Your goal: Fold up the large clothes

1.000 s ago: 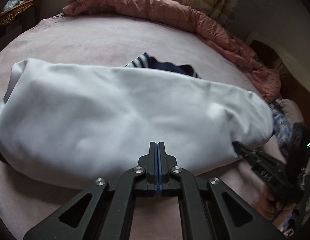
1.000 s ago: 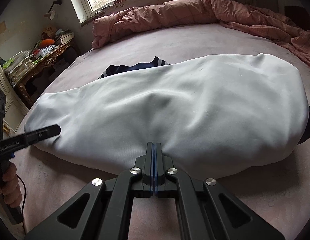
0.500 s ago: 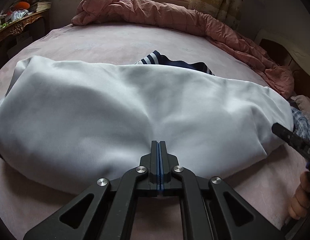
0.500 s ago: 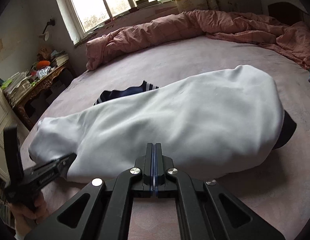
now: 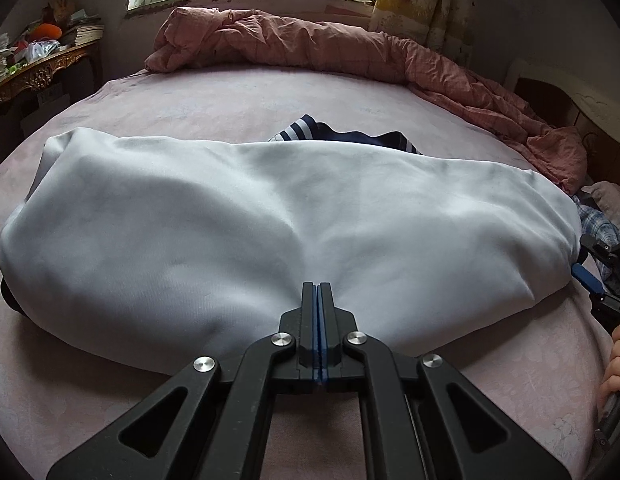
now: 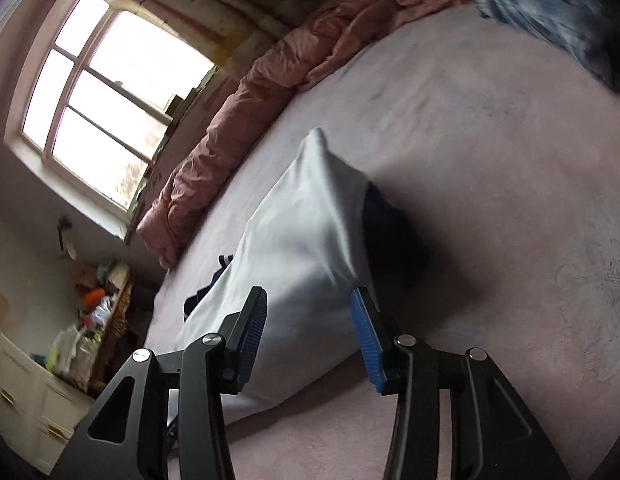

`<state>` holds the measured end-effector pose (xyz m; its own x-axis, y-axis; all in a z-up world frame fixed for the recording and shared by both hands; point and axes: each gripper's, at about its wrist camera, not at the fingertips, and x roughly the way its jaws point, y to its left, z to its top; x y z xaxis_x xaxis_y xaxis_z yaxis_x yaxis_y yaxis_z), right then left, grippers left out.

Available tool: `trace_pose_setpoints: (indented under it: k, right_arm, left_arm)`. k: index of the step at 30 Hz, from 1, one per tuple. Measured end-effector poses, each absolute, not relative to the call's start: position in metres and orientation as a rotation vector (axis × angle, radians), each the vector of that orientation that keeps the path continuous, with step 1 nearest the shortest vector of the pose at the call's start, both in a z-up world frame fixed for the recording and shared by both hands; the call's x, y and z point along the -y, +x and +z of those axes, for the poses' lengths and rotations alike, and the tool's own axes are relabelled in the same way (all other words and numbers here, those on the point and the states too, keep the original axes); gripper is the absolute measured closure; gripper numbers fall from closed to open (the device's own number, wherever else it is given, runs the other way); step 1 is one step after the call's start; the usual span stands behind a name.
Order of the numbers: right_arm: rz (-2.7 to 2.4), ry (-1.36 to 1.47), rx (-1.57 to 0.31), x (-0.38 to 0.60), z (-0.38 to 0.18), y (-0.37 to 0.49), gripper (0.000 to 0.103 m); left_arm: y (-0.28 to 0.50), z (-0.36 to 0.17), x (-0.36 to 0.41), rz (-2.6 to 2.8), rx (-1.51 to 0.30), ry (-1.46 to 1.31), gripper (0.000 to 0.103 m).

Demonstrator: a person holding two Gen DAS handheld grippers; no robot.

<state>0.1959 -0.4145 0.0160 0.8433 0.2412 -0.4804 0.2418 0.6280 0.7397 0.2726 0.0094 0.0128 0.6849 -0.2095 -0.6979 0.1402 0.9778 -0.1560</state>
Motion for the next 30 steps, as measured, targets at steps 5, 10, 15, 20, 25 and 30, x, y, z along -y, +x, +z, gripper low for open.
trace_pose_setpoints:
  k: [5,10,15,20,25,30]
  right_arm:
    - [-0.216,0.923,-0.512,0.43,0.013,0.173,0.041]
    - [0.009,0.936,-0.589,0.422,0.005,0.205,0.03]
    - [-0.065,0.872,-0.624,0.416,0.001,0.234,0.03]
    - [-0.1,0.721,-0.634,0.399,0.009,0.24,0.08]
    - [-0.205,0.419,-0.554,0.359,0.047,0.234,0.087]
    - [-0.204,0.241,-0.498,0.31,0.09,0.232,0.087]
  left_arm:
    - [0.272,0.013,-0.007,-0.191,-0.787,-0.081,0.1]
    - [0.271,0.014,-0.007,-0.205,-0.785,-0.092,0.1]
    - [0.271,0.015,-0.007,-0.206,-0.783,-0.095,0.1]
    - [0.266,0.02,-0.009,-0.215,-0.75,-0.104,0.098]
    - [0.248,0.044,-0.022,-0.231,-0.585,-0.163,0.092]
    - [0.24,0.068,-0.045,-0.107,-0.428,-0.145,0.084]
